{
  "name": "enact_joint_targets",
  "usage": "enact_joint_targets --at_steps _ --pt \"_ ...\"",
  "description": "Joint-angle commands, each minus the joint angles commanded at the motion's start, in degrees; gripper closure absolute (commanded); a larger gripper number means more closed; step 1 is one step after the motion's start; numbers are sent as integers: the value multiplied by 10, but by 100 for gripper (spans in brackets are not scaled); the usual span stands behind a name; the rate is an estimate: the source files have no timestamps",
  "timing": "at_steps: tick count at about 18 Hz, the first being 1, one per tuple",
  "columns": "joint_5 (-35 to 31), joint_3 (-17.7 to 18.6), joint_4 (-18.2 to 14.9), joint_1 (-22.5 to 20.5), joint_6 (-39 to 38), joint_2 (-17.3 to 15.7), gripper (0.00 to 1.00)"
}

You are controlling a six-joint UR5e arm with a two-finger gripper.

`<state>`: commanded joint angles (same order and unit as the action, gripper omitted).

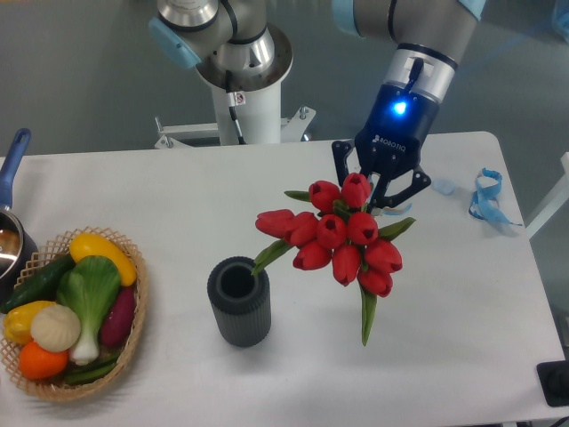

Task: Insert the flowers into the vase
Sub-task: 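Carry the held red tulip bunch toward the dark grey vase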

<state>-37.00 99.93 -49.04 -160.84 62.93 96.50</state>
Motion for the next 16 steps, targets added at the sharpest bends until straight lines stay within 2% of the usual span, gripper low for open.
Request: enact_joint_targets --at_steps 12,16 --pt "0 2 10 9 -1 4 89" --pt "54 2 30 28 0 14 90"
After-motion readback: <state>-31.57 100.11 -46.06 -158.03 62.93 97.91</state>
